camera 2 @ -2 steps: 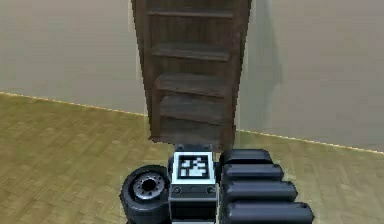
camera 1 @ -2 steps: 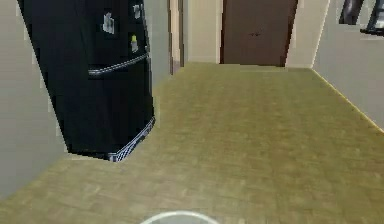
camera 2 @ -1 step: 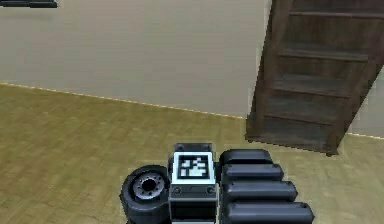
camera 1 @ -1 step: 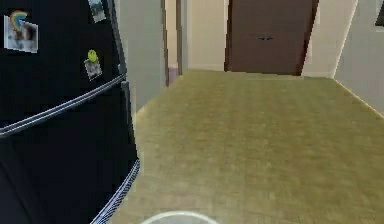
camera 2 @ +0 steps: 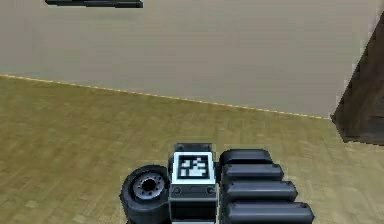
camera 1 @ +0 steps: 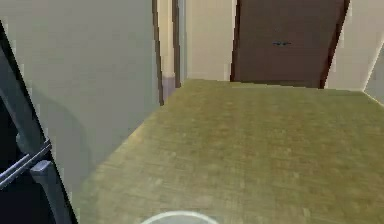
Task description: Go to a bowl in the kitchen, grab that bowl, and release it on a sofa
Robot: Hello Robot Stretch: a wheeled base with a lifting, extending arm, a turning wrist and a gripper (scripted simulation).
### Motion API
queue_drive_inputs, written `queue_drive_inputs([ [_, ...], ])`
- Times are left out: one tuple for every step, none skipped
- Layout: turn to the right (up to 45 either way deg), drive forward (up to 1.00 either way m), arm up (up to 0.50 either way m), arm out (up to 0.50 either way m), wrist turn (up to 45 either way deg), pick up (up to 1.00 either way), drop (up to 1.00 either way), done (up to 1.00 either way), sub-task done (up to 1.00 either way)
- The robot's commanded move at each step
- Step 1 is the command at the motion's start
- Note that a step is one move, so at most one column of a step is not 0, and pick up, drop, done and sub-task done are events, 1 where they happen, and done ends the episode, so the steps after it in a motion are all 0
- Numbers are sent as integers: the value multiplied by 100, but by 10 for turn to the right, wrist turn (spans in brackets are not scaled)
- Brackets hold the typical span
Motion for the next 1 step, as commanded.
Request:
queue_drive_inputs([
  [0, 100, 0, 0, 0, 0, 0, 0, 0],
])
